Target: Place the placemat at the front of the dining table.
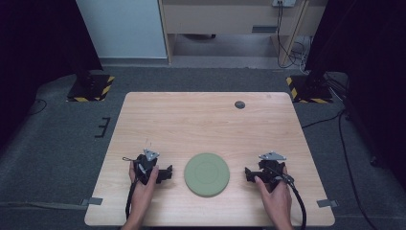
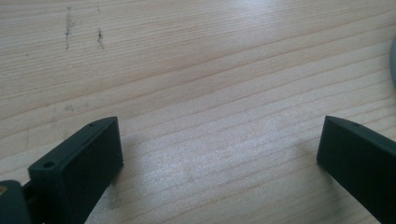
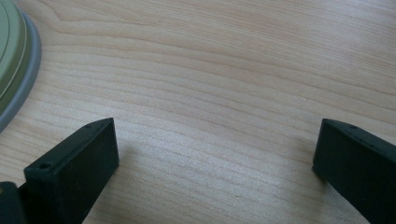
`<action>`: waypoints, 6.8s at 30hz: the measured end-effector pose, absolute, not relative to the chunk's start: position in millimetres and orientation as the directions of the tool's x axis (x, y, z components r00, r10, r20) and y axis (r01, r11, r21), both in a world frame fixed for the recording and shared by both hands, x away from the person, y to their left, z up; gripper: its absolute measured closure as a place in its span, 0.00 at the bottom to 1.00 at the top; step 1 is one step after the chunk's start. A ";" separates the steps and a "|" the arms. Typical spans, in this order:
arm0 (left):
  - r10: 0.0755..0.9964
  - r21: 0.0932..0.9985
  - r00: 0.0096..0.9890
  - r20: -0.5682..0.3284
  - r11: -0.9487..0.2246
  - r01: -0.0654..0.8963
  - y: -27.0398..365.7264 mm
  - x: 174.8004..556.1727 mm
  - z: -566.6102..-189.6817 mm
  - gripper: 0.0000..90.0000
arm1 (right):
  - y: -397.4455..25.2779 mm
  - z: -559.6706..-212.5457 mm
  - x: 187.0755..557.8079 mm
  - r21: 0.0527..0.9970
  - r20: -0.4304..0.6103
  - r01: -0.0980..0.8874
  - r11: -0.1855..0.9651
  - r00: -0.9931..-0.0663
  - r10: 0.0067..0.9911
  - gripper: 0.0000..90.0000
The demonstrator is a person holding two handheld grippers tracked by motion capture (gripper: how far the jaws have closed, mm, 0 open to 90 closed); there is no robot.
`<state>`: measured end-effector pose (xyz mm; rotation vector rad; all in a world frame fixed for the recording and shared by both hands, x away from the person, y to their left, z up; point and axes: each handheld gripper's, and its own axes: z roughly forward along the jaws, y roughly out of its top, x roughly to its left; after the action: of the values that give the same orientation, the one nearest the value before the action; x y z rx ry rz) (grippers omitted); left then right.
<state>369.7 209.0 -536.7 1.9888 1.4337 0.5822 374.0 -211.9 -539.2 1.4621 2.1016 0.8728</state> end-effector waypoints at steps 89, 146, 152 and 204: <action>0.874 0.750 0.485 -0.023 -0.305 0.586 166.0 352.1 -532.5 0.01 | -151.2 -530.2 351.0 0.758 -0.041 0.541 0.365 -0.518 0.855 0.03; 0.872 0.754 0.489 -0.012 -0.314 0.577 157.5 350.7 -532.8 0.02 | -144.2 -530.2 347.1 0.751 -0.056 0.539 0.383 -0.525 0.849 0.04; 0.873 0.755 0.488 -0.013 -0.311 0.577 157.1 351.6 -533.0 0.02 | -144.3 -530.4 348.2 0.754 -0.058 0.537 0.379 -0.520 0.852 0.03; 0.881 0.763 0.472 -0.022 -0.290 0.578 153.3 354.1 -533.1 0.03 | -140.6 -530.5 351.2 0.773 -0.052 0.532 0.345 -0.490 0.870 0.05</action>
<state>354.1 153.3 -533.1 1.9943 1.2086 0.5331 351.2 -140.6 -530.5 1.2236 2.1529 0.9811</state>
